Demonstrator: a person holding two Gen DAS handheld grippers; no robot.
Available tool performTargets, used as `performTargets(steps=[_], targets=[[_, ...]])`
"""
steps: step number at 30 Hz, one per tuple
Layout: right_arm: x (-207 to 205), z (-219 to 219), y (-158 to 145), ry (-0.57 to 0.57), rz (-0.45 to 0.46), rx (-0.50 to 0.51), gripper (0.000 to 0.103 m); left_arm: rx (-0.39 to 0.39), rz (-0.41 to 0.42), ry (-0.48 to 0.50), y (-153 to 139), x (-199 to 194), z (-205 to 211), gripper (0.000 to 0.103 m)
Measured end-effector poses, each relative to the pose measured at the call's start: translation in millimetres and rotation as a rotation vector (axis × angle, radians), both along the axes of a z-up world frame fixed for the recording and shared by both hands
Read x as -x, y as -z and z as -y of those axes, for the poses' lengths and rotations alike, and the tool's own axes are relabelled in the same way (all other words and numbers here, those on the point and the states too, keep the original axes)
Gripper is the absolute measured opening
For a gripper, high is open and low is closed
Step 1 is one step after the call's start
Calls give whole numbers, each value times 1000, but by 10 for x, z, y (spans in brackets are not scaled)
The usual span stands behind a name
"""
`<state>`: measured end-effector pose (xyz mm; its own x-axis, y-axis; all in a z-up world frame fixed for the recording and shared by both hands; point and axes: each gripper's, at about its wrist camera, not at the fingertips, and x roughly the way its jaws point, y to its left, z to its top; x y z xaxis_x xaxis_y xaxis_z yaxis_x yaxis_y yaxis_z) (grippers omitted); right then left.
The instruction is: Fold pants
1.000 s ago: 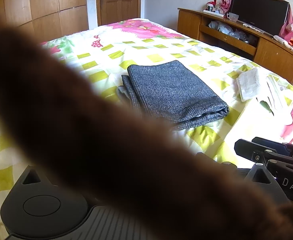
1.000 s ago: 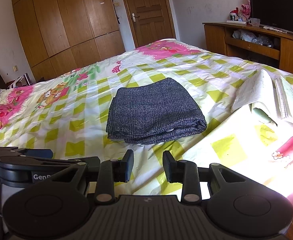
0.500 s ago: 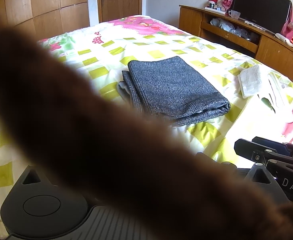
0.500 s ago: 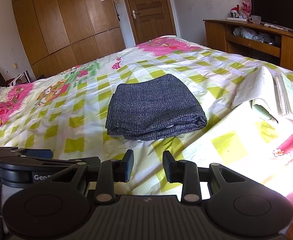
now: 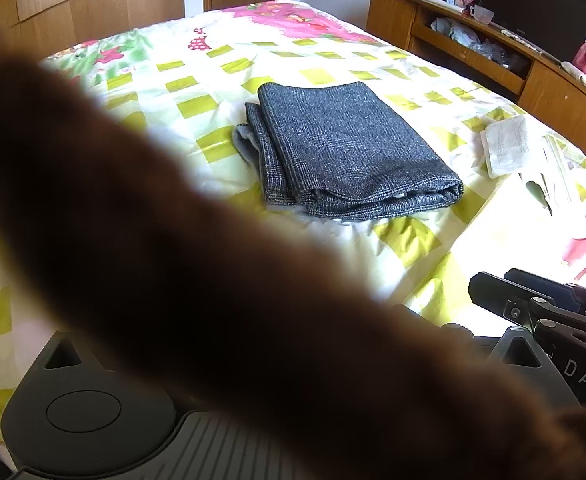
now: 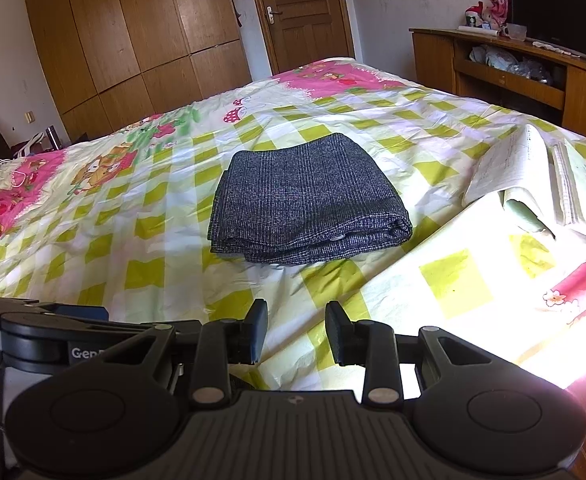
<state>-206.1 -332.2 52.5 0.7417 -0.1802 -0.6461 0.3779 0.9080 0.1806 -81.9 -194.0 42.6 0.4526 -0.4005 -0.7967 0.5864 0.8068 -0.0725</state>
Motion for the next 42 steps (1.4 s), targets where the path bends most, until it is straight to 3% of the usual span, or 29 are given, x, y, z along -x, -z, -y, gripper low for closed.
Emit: performTargets(steps=[42], targets=[[50, 21, -19, 1, 6, -10, 46, 5, 5, -4, -17, 51, 12, 102]])
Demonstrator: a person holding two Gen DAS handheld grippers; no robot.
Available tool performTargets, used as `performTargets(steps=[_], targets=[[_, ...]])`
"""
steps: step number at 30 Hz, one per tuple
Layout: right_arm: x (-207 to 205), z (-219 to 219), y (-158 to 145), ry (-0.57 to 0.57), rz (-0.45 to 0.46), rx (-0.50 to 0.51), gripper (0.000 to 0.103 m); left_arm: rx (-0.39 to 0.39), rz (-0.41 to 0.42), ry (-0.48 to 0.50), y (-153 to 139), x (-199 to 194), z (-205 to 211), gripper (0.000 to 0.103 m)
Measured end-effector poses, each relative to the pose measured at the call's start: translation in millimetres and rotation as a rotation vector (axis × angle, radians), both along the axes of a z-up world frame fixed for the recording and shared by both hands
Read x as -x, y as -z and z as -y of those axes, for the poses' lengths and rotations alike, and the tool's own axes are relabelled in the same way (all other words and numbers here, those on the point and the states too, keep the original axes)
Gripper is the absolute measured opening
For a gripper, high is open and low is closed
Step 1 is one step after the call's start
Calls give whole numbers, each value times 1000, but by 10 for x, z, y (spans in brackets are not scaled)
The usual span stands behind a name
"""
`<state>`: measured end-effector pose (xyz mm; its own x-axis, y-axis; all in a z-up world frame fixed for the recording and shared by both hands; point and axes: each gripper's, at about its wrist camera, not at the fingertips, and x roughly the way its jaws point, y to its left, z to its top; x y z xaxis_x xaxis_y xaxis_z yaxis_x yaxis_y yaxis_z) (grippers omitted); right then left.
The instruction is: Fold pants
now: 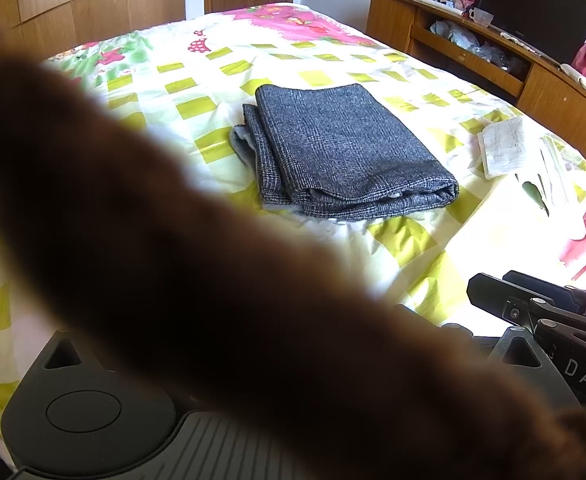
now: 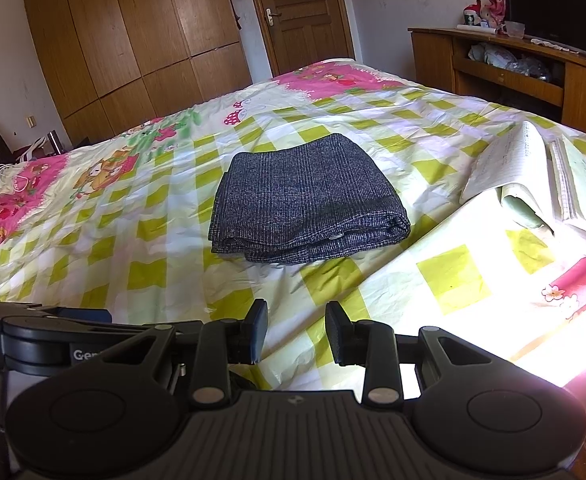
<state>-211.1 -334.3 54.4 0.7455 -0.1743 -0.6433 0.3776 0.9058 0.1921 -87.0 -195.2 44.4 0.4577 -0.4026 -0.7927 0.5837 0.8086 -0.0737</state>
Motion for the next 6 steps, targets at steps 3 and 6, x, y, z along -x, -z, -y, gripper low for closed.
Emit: performTargets(steps=[3, 6], targets=[[6, 5, -6, 0, 3, -3, 46, -2, 6, -1, -3, 8, 2, 102], [12, 7, -18, 0, 5, -4, 46, -1, 9, -1, -8, 14, 4, 102]])
